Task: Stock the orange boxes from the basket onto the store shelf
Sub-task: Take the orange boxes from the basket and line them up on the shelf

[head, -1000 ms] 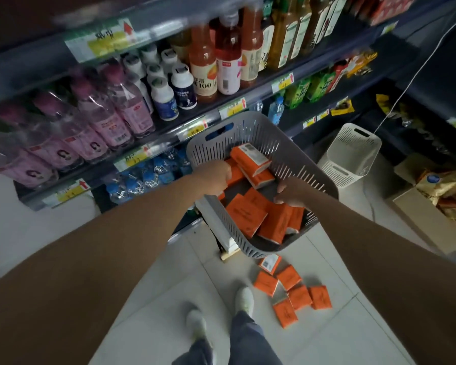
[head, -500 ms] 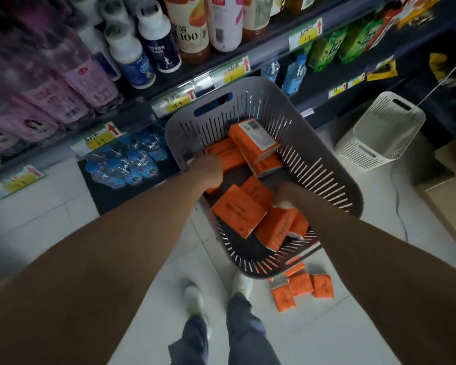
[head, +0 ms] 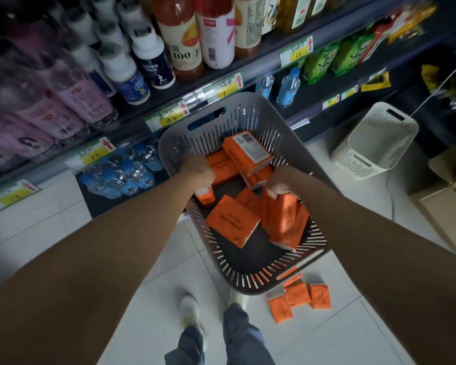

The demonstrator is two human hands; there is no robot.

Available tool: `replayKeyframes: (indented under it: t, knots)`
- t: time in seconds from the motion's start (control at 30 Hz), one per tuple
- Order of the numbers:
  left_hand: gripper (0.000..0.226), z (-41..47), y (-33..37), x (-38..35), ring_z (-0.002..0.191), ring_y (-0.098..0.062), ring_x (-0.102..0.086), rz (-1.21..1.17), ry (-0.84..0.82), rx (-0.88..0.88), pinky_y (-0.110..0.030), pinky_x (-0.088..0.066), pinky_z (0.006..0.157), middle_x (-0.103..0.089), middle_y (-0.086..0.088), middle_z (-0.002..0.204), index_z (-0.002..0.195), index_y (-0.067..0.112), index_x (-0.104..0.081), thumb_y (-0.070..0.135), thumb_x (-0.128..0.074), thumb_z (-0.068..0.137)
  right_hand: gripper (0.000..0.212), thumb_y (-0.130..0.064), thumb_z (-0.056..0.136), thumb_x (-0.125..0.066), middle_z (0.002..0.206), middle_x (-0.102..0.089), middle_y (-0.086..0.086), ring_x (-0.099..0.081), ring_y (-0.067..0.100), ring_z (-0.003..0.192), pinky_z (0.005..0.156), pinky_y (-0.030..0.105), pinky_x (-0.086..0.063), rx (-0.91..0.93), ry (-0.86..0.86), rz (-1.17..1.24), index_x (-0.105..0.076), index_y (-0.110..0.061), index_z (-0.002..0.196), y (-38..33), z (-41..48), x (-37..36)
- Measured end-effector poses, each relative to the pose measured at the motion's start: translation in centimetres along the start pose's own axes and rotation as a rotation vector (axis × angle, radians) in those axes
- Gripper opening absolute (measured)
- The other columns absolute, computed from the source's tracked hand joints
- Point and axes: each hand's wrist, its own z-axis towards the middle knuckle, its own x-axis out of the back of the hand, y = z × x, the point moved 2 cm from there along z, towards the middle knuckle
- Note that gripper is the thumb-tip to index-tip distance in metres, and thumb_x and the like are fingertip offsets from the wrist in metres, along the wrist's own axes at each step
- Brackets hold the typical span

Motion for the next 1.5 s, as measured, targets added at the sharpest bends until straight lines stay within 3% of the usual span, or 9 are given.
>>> replayKeyframes:
  t: [0.1, 0.27, 0.4, 0.57, 0.93, 1.1, 1.2, 1.33, 1.5]
  knots:
    - [0.031, -1.5, 0.0, 2.4, 0.115, -0.029, -0.053, -0.049, 0.065, -0.087, -0.026, -0.044, 0.083, -0.053, -0.019, 0.129, 0.117, 0.001, -0.06, 0.008, -0.05, 0.089, 0.043, -0.01, 0.093, -0.054, 0.136, -0.052, 0.017, -0.05, 0.032, 0.126, 0.102, 0.034, -0.041, 0.027, 0.127, 0.054, -0.049, -0.001, 0.135, -1.2, -2.0, 2.5]
    - [0.048, -6.2, -0.1, 7.4, 0.118, -0.025, -0.055, -0.345, 0.129, -0.231, -0.028, -0.051, 0.092, -0.051, -0.008, 0.135, 0.127, 0.02, -0.057, -0.002, -0.051, 0.085, 0.046, -0.003, 0.083, -0.063, 0.129, -0.056, 0.016, -0.058, 0.029, 0.109, 0.091, 0.034, -0.05, 0.04, 0.304, -0.102, -0.055, 0.003, 0.127, -3.5, -6.2, 6.2]
    - [0.07, -10.2, -0.8, 11.4, 0.118, -0.029, -0.055, -0.387, 0.182, -0.335, -0.031, -0.052, 0.091, -0.042, -0.016, 0.14, 0.14, 0.021, -0.041, -0.003, -0.057, 0.077, 0.04, 0.002, 0.08, -0.06, 0.126, -0.058, 0.019, -0.061, 0.031, 0.104, 0.06, 0.028, -0.043, 0.086, 0.523, -0.026, -0.059, 0.006, 0.12, -5.2, -12.2, 8.6]
    - [0.076, -17.1, -2.7, 16.5, 0.121, -0.029, -0.052, -0.425, 0.295, -0.436, -0.039, -0.043, 0.106, -0.052, -0.016, 0.131, 0.135, 0.01, -0.043, 0.011, -0.063, 0.061, 0.039, 0.007, 0.075, -0.055, 0.117, -0.06, 0.023, -0.058, 0.031, 0.095, 0.067, 0.03, -0.041, 0.165, 0.759, 0.17, -0.059, 0.007, 0.113, -7.9, -19.5, 9.9]
    - [0.059, -28.4, -12.5, 23.6, 0.107, -0.027, -0.059, -0.638, 0.777, -0.587, -0.032, -0.049, 0.086, -0.059, -0.01, 0.119, 0.127, 0.014, -0.049, -0.005, -0.061, 0.073, 0.04, -0.01, 0.088, -0.048, 0.111, -0.065, 0.016, -0.059, 0.033, 0.111, 0.081, 0.033, -0.046, 0.434, 1.07, 0.452, -0.057, -0.012, 0.126, -17.4, -29.4, 8.2]
    - [0.028, -29.9, -18.6, 26.0, 0.069, -0.018, -0.038, -0.639, 0.959, -0.548, -0.028, -0.031, 0.055, -0.038, 0.002, 0.065, 0.069, 0.013, -0.041, -0.01, -0.057, 0.068, 0.042, -0.011, 0.088, -0.048, 0.124, -0.061, 0.011, -0.054, 0.031, 0.119, 0.087, 0.033, -0.044, 0.565, 1.121, 0.564, -0.057, -0.015, 0.128, -22.5, -31.5, 7.0]
    - [0.02, -30.2, -22.3, 27.0, 0.072, -0.016, -0.041, -0.715, 1.058, -0.541, -0.018, -0.031, 0.053, -0.043, -0.001, 0.069, 0.073, 0.009, -0.051, -0.011, -0.053, 0.075, 0.039, -0.006, 0.085, -0.048, 0.116, -0.062, 0.011, -0.056, 0.031, 0.114, 0.084, 0.031, -0.043, 0.656, 1.118, 0.646, -0.06, -0.012, 0.122, -25.4, -32.0, 6.3]
    - [0.029, -29.2, -26.3, 28.0, 0.105, -0.019, -0.046, -0.833, 1.153, -0.385, -0.029, -0.043, 0.093, -0.045, -0.007, 0.116, 0.105, 0.026, -0.066, 0.006, -0.05, 0.093, 0.039, -0.008, 0.083, -0.05, 0.114, -0.065, 0.01, -0.06, 0.029, 0.108, 0.083, 0.03, -0.045, 0.719, 1.107, 0.758, -0.061, -0.013, 0.12, -28.6, -31.5, 5.9]
    - [0.025, -28.9, -28.7, 28.3, 0.088, -0.02, -0.062, -1.246, 0.945, -0.511, -0.023, -0.058, 0.062, -0.063, -0.005, 0.096, 0.11, 0.011, -0.063, -0.003, -0.05, 0.094, 0.041, -0.002, 0.081, -0.053, 0.088, -0.056, 0.002, -0.054, 0.022, 0.085, 0.07, 0.029, -0.043, 0.795, 0.968, 0.849, -0.057, -0.015, 0.119, -31.5, -30.5, 6.5]
